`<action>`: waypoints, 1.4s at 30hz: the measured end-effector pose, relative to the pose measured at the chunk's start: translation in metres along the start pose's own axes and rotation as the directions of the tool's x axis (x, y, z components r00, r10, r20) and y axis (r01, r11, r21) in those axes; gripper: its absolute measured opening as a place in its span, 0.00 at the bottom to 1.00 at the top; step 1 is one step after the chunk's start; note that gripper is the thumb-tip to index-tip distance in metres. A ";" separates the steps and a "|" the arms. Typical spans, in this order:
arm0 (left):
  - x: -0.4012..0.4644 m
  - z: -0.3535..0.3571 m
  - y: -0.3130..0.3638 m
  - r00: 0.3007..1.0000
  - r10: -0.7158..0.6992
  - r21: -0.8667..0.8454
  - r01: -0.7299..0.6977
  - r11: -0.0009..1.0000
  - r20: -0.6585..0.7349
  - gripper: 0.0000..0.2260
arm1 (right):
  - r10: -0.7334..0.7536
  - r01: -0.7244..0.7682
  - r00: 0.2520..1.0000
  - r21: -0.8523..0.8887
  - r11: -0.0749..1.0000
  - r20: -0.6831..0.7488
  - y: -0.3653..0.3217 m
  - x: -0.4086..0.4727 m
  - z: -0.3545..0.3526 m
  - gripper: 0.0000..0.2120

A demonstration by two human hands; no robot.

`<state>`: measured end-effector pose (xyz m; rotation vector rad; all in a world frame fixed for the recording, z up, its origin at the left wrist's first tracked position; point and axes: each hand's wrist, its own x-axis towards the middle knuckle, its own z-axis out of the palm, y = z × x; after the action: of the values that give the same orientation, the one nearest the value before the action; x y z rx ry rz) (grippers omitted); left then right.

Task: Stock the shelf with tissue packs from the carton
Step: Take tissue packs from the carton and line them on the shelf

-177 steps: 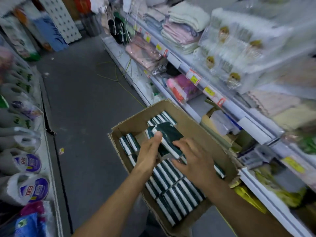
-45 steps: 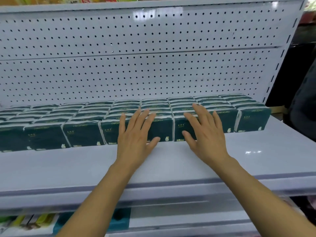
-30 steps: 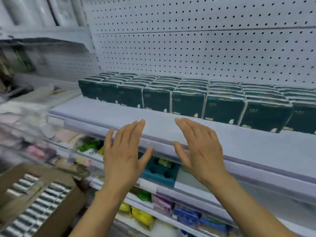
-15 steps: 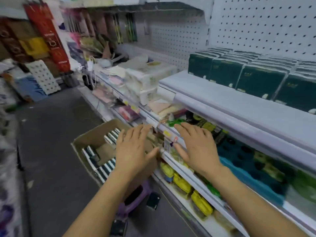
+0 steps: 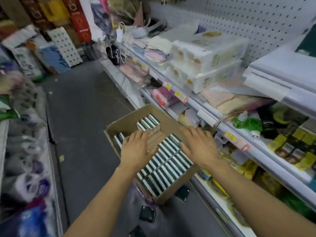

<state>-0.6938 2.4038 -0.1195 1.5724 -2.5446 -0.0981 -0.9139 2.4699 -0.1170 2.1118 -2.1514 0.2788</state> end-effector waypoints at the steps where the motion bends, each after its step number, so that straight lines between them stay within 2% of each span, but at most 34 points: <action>1: 0.004 0.006 -0.009 0.999 -0.018 -0.004 0.018 1.000 0.028 0.30 | -0.008 0.007 1.000 0.011 1.000 0.029 -0.005 0.009 0.010 0.21; 4: 0.016 0.027 -0.033 0.992 -0.077 -0.017 0.079 0.997 0.098 0.30 | -0.037 0.033 0.993 0.033 0.999 0.116 -0.016 0.036 0.039 0.23; 8: 0.034 0.059 -0.062 0.972 -0.168 -0.031 0.175 0.984 0.164 0.29 | -0.068 0.057 0.985 0.073 0.996 0.159 -0.028 0.072 0.076 0.19; 10: 0.048 0.076 -0.075 0.961 -0.205 -0.041 0.216 0.976 0.187 0.28 | -0.099 0.078 0.974 0.110 0.991 0.205 -0.036 0.094 0.095 0.20; 15: 0.096 0.124 -0.112 0.908 -0.328 -0.046 0.351 0.935 0.259 0.26 | -0.156 0.107 0.951 0.191 0.976 0.267 -0.058 0.159 0.160 0.21; 17: 0.112 0.147 -0.129 0.880 -0.396 -0.097 0.432 0.897 0.262 0.25 | -0.175 0.125 0.946 0.191 0.974 0.274 -0.063 0.184 0.191 0.20; 21: 0.142 0.195 -0.155 0.808 -0.525 -0.292 0.587 0.755 0.268 0.26 | -0.199 0.144 0.928 0.191 0.971 0.313 -0.073 0.228 0.255 0.19; 23: 0.154 0.218 -0.164 0.770 -0.569 -0.303 0.637 0.709 0.289 0.28 | -0.210 0.165 0.923 0.163 0.973 0.321 -0.078 0.245 0.284 0.19; 25: 0.164 0.238 -0.173 0.740 -0.604 -0.276 0.671 0.688 0.296 0.30 | -0.212 0.184 0.921 0.113 0.976 0.326 -0.083 0.260 0.308 0.19; 32: 0.186 0.272 -0.191 0.659 -0.695 -0.016 0.729 0.684 0.286 0.34 | -0.128 0.145 0.924 -0.019 0.989 0.360 -0.093 0.285 0.361 0.21; 37: 0.196 0.286 -0.199 0.642 -0.697 0.191 0.677 0.711 0.319 0.37 | -0.101 0.129 0.932 -0.058 0.990 0.349 -0.095 0.288 0.377 0.27; 39: 0.198 0.288 -0.202 0.642 -0.694 0.211 0.666 0.715 0.324 0.36 | -0.114 0.133 0.932 -0.033 0.991 0.343 -0.094 0.288 0.377 0.29; 42: 0.195 0.279 -0.201 0.640 -0.687 0.134 0.691 0.711 0.345 0.37 | -0.129 0.111 0.936 0.074 0.991 0.328 -0.089 0.284 0.365 0.28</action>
<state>-0.6473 2.1330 -0.4037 2.6583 -1.9588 -0.5417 -0.8146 2.1142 -0.4092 2.4629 -2.1886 -0.0366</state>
